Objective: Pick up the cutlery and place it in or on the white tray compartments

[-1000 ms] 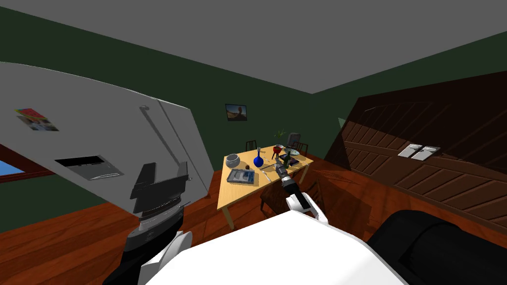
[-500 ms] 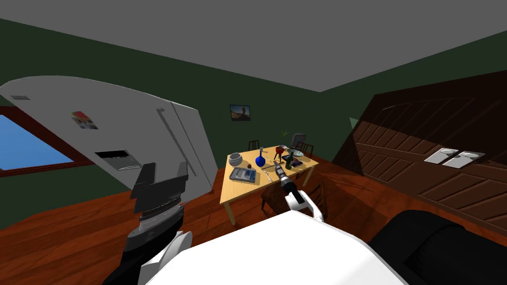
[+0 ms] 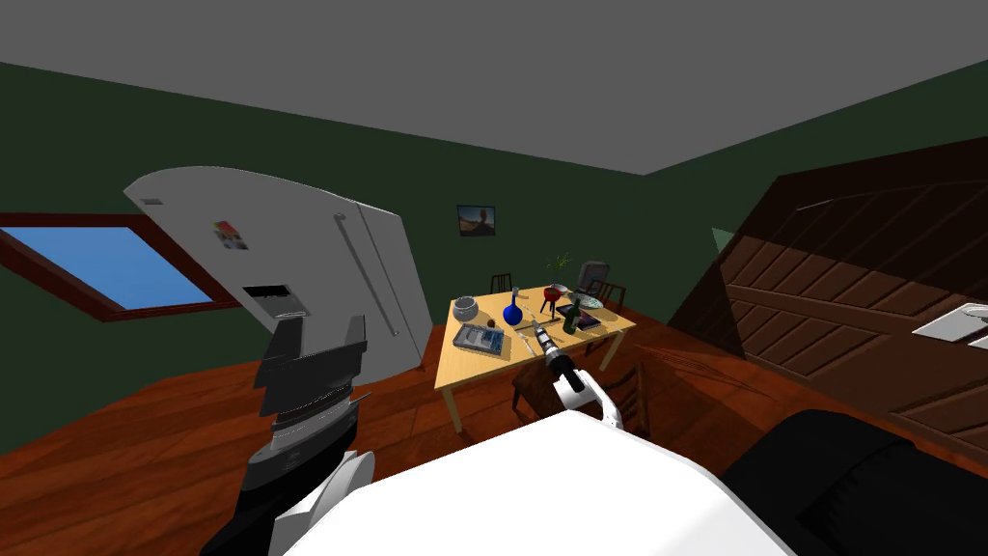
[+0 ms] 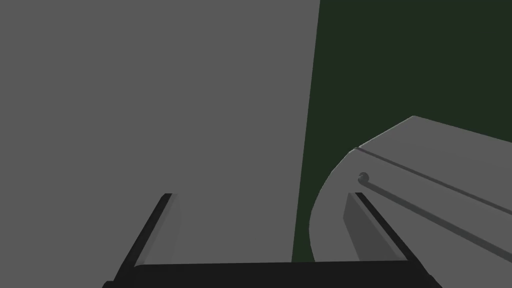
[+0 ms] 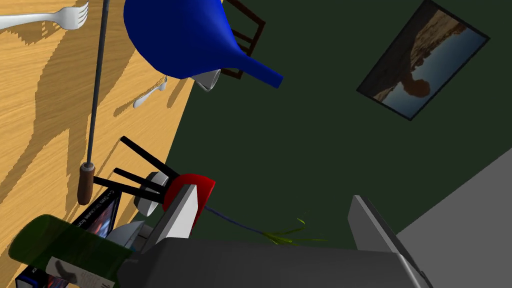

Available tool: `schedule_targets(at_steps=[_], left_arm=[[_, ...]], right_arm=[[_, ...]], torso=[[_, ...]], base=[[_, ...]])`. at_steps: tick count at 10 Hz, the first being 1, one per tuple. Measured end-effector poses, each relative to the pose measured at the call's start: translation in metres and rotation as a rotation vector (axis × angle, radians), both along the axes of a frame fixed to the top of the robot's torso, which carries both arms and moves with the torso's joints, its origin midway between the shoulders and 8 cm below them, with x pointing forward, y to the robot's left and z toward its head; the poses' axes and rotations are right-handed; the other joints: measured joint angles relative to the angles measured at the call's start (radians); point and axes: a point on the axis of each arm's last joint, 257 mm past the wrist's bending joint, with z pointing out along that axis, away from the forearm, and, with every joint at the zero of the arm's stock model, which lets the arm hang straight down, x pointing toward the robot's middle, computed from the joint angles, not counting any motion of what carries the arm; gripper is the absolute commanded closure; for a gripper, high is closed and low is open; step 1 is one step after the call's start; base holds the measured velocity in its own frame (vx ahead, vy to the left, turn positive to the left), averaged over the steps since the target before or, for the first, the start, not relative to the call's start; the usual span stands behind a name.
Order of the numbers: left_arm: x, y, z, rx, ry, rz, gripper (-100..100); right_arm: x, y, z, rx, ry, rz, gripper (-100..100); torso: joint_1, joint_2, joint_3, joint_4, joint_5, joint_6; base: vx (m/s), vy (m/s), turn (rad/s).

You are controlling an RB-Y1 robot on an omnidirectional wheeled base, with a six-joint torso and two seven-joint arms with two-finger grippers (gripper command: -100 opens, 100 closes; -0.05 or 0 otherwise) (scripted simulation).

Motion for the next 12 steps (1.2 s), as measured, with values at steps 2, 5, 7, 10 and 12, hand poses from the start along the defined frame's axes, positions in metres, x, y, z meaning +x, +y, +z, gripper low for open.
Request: schedule_targets(at_steps=[2, 5, 7, 10, 12], left_arm=[[0.0, 0.0, 0.0, 0.0, 0.0, 0.0, 0], [0.0, 0.0, 0.0, 0.0, 0.0, 0.0, 0], [0.0, 0.0, 0.0, 0.0, 0.0, 0.0, 0], [0.0, 0.0, 0.0, 0.0, 0.0, 0.0, 0], [0.0, 0.0, 0.0, 0.0, 0.0, 0.0, 0]], right_arm=[[0.004, -0.008, -0.02, -0.04, 0.054, -0.014, -100], [0.007, -0.025, -0.058, -0.121, 0.158, -0.038, -100], [0.007, -0.031, -0.076, -0.167, 0.216, -0.05, -100], [0.007, -0.043, -0.101, -0.245, 0.296, -0.063, -100], [0.008, -0.051, -0.119, -0.295, 0.348, -0.069, -100]], torso=[[0.0, 0.0, 0.0, 0.0, 0.0, 0.0], [0.0, -0.001, 0.0, 0.0, 0.0, 0.0], [0.0, -0.001, -0.001, 0.0, 0.0, 0.0], [0.0, -0.002, -0.001, 0.0, 0.0, 0.0], [0.0, -0.002, -0.001, 0.0, 0.0, 0.0]], base=[[-0.007, -0.009, 0.098], [-0.003, -0.013, 0.119], [0.004, -0.01, 0.093], [0.009, -0.012, 0.088], [0.013, -0.013, 0.086]])
